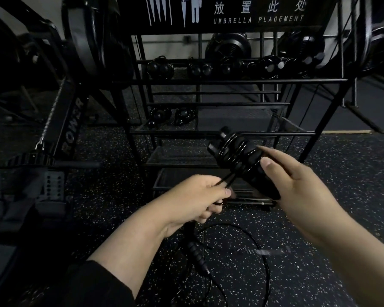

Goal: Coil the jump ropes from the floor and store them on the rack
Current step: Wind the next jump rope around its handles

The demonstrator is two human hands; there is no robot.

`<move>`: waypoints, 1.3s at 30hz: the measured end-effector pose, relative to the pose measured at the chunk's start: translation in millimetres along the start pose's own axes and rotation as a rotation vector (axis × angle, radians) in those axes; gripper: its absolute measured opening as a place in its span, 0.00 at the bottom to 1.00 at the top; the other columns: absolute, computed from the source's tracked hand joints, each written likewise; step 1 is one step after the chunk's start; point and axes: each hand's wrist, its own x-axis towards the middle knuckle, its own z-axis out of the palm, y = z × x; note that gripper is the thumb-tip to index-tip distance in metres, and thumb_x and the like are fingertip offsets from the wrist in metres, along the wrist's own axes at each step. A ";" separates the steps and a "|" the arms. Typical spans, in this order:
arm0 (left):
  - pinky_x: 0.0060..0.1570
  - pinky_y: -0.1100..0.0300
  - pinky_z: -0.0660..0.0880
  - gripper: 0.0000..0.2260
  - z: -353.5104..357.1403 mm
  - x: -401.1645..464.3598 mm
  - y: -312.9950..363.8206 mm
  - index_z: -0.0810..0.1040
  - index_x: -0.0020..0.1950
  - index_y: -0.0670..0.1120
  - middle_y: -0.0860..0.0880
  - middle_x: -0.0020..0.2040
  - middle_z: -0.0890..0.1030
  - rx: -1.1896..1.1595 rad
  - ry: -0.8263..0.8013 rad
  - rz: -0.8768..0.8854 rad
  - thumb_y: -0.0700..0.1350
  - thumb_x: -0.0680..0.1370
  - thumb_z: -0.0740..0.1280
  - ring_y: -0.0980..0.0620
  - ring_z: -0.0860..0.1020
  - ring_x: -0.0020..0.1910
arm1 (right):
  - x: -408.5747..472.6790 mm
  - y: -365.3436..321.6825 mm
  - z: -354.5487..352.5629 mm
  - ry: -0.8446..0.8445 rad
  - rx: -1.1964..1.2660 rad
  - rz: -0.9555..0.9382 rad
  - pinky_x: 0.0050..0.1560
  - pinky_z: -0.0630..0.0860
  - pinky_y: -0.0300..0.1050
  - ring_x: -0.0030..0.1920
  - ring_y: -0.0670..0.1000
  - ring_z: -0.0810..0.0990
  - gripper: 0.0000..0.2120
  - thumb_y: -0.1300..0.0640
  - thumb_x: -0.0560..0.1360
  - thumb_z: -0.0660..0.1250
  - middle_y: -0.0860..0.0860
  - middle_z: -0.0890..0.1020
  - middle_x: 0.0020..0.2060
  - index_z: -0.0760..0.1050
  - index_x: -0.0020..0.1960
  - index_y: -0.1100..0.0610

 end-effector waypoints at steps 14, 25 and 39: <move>0.28 0.57 0.57 0.22 0.4 -8.4 11.7 0.68 0.30 0.48 0.52 0.27 0.65 0.643 0.062 0.034 0.59 0.76 0.71 0.52 0.62 0.26 | 2.8 16.2 15.7 -0.340 -0.639 -0.090 0.58 0.76 0.41 0.61 0.43 0.78 0.22 0.37 0.81 0.57 0.41 0.75 0.70 0.60 0.74 0.27; 0.20 0.65 0.57 0.16 -10.7 -6.8 8.8 0.82 0.39 0.43 0.56 0.20 0.67 0.684 0.146 0.094 0.54 0.78 0.70 0.58 0.65 0.21 | 0.5 10.6 11.2 -0.512 -0.604 -0.063 0.34 0.73 0.29 0.38 0.30 0.78 0.33 0.33 0.74 0.64 0.34 0.81 0.46 0.56 0.76 0.30; 0.48 0.52 0.79 0.07 -52.9 -32.6 30.6 0.83 0.43 0.51 0.51 0.42 0.84 0.502 -0.026 0.336 0.47 0.71 0.79 0.56 0.82 0.40 | -5.3 5.7 7.2 -0.809 -0.376 -0.104 0.64 0.76 0.42 0.60 0.39 0.80 0.18 0.41 0.79 0.65 0.38 0.83 0.59 0.71 0.68 0.35</move>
